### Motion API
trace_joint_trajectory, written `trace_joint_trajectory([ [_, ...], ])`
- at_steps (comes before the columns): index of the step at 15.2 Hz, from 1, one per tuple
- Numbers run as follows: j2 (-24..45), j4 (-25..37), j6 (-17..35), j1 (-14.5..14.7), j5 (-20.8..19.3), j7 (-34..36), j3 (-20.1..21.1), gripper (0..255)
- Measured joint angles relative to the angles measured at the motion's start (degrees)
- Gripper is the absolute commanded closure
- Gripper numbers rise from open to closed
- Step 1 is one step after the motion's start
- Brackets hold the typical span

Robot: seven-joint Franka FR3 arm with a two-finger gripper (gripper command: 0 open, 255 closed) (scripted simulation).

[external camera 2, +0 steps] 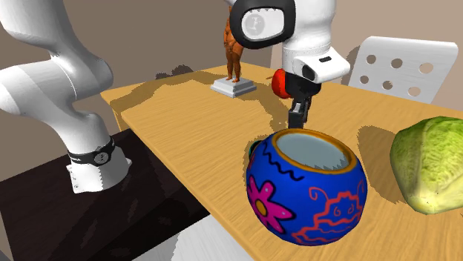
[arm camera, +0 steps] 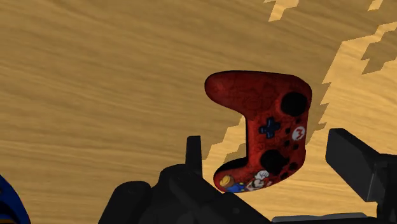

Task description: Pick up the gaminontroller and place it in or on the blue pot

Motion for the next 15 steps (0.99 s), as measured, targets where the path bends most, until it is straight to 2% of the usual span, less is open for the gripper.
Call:
trace_joint_trajectory([
  [1, -1.91, -3.89, 5.74, -1.51, 6.96, -6.2, 1.23, 0],
  [2, -2.59, -6.01, 9.15, -2.09, 10.44, -9.26, 1.84, 0],
  [3, -2.62, -7.13, 11.23, -2.31, 12.13, -10.79, 2.15, 0],
  [8, 0.27, -7.65, 15.72, -1.8, 12.69, -11.56, 2.47, 0],
  [15, 0.74, -7.84, 16.43, -1.71, 12.69, -11.63, 2.5, 0],
])
